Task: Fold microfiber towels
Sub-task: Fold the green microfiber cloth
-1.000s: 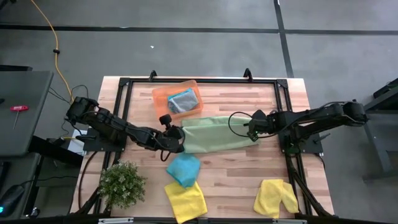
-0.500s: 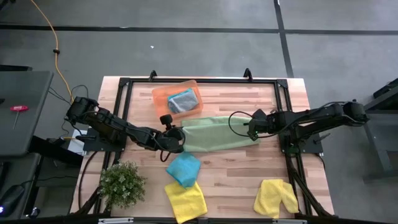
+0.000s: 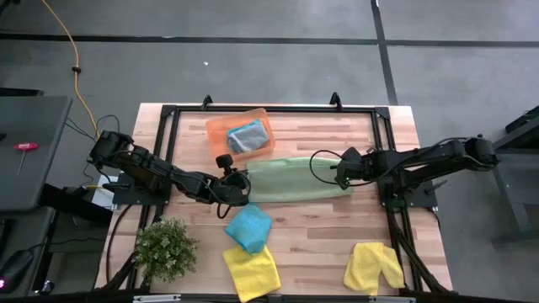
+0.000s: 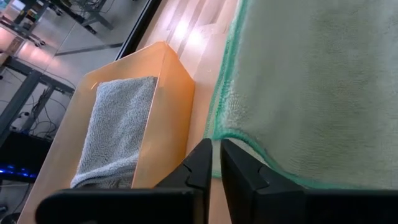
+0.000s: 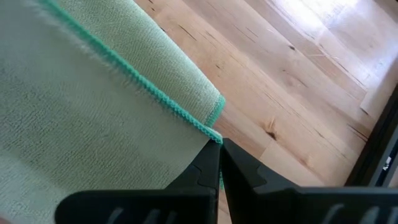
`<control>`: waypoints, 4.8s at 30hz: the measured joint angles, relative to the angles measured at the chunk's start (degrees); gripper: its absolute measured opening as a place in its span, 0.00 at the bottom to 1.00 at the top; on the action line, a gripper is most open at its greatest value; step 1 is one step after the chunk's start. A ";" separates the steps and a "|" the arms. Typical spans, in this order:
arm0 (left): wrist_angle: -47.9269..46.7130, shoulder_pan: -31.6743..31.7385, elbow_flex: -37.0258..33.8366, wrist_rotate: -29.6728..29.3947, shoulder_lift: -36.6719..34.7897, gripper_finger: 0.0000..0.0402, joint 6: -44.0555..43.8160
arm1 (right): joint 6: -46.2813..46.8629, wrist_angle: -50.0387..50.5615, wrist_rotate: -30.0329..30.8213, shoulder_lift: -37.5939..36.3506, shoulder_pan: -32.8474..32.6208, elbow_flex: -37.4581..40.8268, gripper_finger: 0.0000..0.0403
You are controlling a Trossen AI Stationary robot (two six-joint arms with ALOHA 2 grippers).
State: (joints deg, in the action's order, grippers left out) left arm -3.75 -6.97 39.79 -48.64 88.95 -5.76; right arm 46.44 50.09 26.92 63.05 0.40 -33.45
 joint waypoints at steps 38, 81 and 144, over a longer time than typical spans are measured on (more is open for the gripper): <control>14.36 17.06 0.02 26.53 5.27 0.40 -7.13 | -8.52 -0.63 7.00 0.00 5.25 0.00 0.48; 17.40 18.53 -0.02 18.31 10.10 0.40 -14.59 | -7.89 -4.22 7.15 0.00 5.23 0.00 0.48; 15.60 17.18 0.04 13.49 14.71 0.06 -30.31 | -7.93 -4.55 4.43 0.00 5.22 0.00 0.48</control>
State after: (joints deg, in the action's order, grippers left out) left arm 11.85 10.22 39.83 -35.16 103.66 -36.06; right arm 38.50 45.54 31.35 63.05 5.63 -33.45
